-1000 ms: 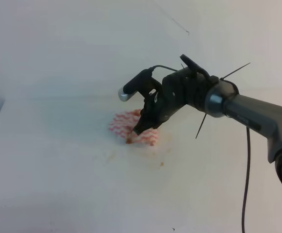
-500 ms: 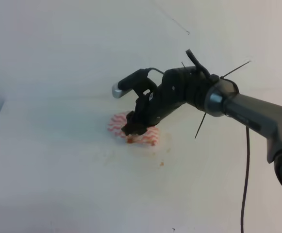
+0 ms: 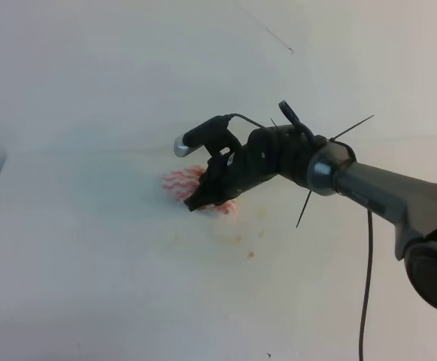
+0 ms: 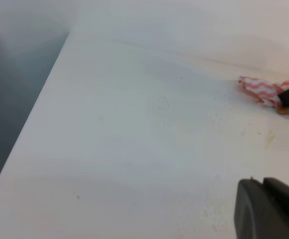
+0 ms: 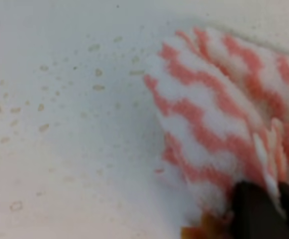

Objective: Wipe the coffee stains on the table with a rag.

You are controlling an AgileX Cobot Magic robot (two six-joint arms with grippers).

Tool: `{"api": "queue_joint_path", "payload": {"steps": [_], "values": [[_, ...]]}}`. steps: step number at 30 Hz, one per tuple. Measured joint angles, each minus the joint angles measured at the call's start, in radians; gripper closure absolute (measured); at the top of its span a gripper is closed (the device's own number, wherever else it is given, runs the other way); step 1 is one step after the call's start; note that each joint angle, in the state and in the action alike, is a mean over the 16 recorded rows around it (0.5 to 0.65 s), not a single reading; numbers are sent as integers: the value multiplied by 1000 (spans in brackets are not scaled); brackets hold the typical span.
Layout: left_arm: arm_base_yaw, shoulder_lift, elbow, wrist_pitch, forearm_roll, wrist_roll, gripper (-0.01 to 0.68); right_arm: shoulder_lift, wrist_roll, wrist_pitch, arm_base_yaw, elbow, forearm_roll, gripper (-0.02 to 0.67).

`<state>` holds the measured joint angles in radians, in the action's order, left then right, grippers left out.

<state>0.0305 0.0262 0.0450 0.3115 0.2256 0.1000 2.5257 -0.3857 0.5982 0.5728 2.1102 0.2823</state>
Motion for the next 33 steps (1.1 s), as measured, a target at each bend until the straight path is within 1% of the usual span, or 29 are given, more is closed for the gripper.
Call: {"api": "queue_joint_path", "payload": {"steps": [3,6,13,19,22,25,29,33], "values": [[0,0,0,0,0,0,672,8,-1,39,0,14,5,591],[0,0,0,0,0,0,672,13,0,115,0,27,8,611],[0,0,0,0,0,0,672,2,4,339,0,22,12,615],[0,0,0,0,0,0,672,-43,15,459,0,-57,-37,619],[0,0,0,0,0,0,672,-73,33,467,-2,-111,-85,620],[0,0,0,0,0,0,672,-100,65,431,-17,-164,-150,624],[0,0,0,0,0,0,672,-130,110,346,-44,-220,-228,625],[0,0,0,0,0,0,672,-137,155,250,-70,-235,-280,623]]}}
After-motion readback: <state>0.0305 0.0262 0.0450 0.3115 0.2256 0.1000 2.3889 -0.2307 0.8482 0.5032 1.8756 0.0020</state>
